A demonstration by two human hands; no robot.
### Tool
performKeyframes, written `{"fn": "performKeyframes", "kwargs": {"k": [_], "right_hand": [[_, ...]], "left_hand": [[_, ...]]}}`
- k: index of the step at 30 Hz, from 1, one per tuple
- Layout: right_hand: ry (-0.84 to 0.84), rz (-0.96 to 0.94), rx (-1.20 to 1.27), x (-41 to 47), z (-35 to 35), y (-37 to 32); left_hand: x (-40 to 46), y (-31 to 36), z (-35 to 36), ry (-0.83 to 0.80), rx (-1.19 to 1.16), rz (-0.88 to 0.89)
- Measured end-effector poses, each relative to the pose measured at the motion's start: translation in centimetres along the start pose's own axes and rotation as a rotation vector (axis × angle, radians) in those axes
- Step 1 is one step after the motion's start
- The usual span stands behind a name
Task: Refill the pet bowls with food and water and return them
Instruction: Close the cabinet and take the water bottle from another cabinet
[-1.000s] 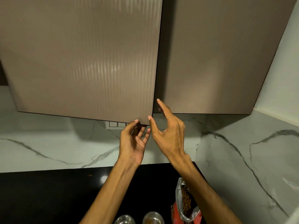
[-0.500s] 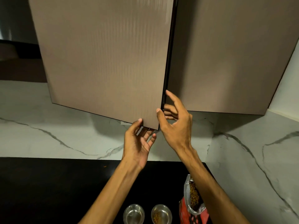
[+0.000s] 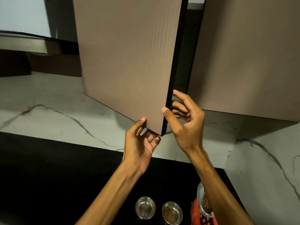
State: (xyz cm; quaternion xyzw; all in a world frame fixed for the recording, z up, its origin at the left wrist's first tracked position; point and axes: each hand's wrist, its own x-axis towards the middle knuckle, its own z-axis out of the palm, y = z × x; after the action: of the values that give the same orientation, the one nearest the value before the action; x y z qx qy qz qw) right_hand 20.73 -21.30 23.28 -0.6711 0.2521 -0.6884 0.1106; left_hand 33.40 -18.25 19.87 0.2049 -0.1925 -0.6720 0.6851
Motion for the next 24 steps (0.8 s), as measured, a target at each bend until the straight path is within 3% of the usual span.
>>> {"fn": "performKeyframes", "kwargs": {"k": [24], "right_hand": [[-0.200,-0.197,0.241,-2.3,6.9,-6.8]], "left_hand": [[-8.1,6.6,-4.2,0.110,0.031,0.276]]}}
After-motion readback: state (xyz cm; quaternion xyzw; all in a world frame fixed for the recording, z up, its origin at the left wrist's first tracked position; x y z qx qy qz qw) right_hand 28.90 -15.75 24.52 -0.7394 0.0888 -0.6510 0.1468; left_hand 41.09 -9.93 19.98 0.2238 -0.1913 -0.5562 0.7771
